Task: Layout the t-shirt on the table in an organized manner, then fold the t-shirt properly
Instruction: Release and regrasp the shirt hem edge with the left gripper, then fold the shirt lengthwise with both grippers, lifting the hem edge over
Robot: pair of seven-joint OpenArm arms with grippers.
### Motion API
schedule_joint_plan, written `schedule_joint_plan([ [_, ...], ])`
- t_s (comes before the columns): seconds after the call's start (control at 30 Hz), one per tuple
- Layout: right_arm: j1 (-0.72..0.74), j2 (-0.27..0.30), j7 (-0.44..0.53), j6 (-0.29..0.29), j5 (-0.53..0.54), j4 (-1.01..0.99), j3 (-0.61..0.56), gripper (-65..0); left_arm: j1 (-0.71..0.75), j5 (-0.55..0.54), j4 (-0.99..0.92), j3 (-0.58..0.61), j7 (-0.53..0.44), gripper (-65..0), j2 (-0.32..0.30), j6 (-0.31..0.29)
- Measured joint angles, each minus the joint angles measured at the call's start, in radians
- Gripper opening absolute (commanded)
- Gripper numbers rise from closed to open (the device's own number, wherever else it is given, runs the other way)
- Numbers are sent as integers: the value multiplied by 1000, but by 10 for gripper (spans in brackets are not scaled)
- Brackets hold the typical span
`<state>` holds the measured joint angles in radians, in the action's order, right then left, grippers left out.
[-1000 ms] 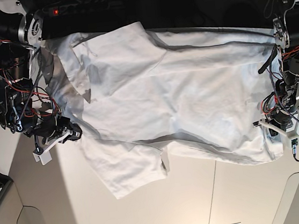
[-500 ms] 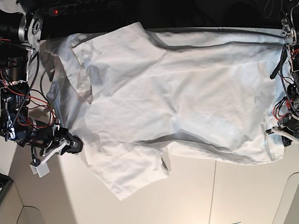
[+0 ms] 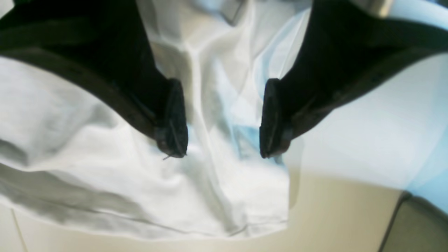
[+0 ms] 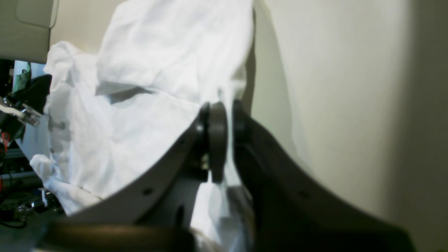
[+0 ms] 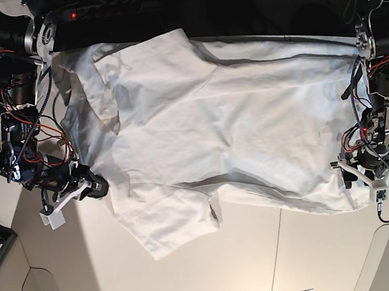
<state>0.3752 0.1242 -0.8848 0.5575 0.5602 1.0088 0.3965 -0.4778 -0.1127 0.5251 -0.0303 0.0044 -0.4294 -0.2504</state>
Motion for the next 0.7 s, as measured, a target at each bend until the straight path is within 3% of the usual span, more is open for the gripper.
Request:
schedule_joint_plan([
  [0.07,0,0,0,0,0,0,0,-650,-2,0,-17,0,2,-290,12,31],
  [0.23,0,0,-3,0,-1,0,0,-650,-6,-8,-85,0,-22,-308,18,28],
  [0.3,1,0,-3,0,-3,0,0,-650,-14,-10,-109,0,-29,-410,16,25],
  [0.4,1,-3,-3,0,-2,0,0,-650,-15,-8,-121,-1,-38,-650,17,27],
  [0.57,1,-3,-3,0,2,0,0,-650,-16,-9,-119,-1,-38,-650,8,10],
  [0.7,1,-3,-6,0,27,0,0,-650,-6,-113,-68,-1,85,-650,-37,-111],
])
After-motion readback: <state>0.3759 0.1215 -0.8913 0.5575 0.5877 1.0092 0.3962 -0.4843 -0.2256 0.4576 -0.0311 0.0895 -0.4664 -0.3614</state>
